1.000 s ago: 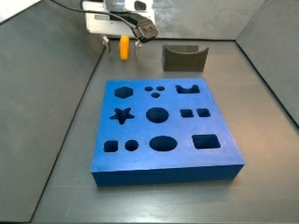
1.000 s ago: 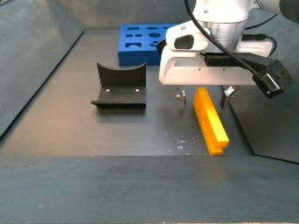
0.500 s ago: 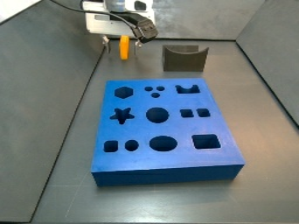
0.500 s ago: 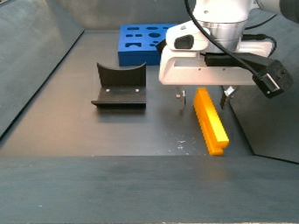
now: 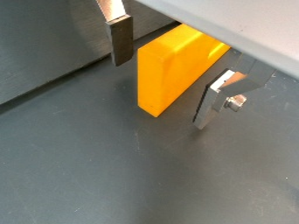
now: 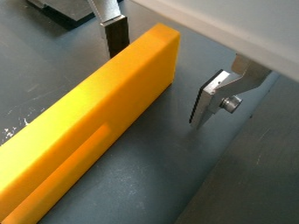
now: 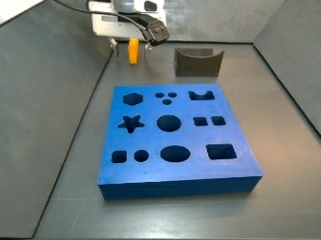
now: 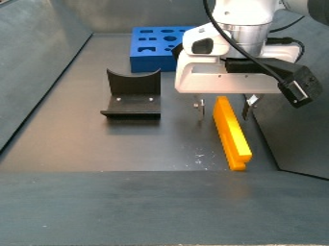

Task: Pick up the double-square object. Move up. Rotate the double-square object. Place the double-square object on the fixture. Regrasp the double-square object. Move to above the board. Insert the double-square object.
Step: Rotate the double-square object.

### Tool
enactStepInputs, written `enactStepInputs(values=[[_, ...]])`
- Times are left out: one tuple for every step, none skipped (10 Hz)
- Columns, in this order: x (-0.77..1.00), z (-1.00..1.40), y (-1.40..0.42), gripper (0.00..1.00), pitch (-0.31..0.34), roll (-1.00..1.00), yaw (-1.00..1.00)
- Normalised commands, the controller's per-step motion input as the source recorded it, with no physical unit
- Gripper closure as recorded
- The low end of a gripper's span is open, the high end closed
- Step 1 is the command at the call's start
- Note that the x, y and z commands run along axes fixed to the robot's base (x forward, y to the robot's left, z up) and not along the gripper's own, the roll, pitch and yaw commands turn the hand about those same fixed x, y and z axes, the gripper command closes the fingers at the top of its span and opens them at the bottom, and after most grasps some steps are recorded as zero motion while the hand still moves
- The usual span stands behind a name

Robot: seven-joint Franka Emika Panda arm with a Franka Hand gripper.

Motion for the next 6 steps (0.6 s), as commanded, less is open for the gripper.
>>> enactStepInputs(values=[[0.03,-0.28,0.01,0.0,-0.105,-0.15,0.02],[0.03,-0.28,0.01,0.0,-0.105,-0.15,0.02],[0.03,-0.28,0.01,0.0,-0.105,-0.15,0.02],[0.03,-0.28,0.01,0.0,-0.105,-0.15,0.02],[0.03,-0.28,0.01,0.0,-0.105,-0.15,0.02],[0.03,-0.28,0.01,0.0,-0.105,-0.15,0.02]])
